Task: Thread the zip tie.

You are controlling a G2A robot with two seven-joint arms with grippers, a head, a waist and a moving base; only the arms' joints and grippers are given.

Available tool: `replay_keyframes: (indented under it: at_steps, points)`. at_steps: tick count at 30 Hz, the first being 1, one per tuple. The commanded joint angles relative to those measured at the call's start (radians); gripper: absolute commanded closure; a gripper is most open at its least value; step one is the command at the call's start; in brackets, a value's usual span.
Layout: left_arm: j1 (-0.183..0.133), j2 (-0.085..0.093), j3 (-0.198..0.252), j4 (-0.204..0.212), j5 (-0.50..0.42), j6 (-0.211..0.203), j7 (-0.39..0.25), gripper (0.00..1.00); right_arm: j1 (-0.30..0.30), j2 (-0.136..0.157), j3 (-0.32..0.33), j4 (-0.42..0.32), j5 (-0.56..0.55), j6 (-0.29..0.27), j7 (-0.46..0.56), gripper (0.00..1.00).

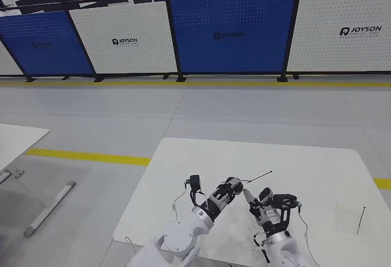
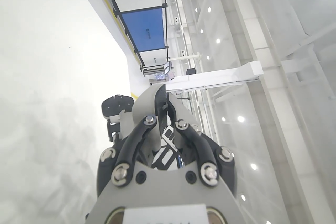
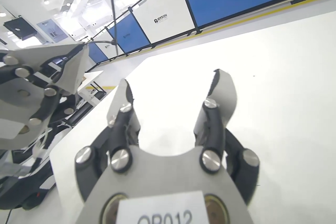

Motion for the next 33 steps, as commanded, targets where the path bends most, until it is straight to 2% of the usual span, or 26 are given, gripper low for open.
replay_keyframes:
  at_steps: [1,11,29,32,33]
  points:
    - [-0.001,-0.001,0.004,0.002,0.004,0.001,-0.001,1.0,0.0,0.0,0.003,-0.001,0.008,-0.011,-0.002,0.62]
    - [-0.004,-0.004,0.018,0.013,0.047,0.01,-0.005,1.0,0.003,0.004,0.019,-0.002,0.033,-0.07,0.02,0.61]
    - [0.002,-0.004,0.028,0.006,0.101,0.028,-0.019,1.0,-0.006,0.004,0.014,-0.03,0.018,-0.062,0.009,0.7]
    - [0.003,-0.005,0.03,0.006,0.108,0.03,-0.018,1.0,-0.01,0.004,0.016,-0.035,0.022,-0.064,-0.005,0.74]
    - [0.003,-0.005,0.031,0.006,0.11,0.032,-0.019,1.0,-0.012,0.004,0.017,-0.035,0.024,-0.064,-0.008,0.79]
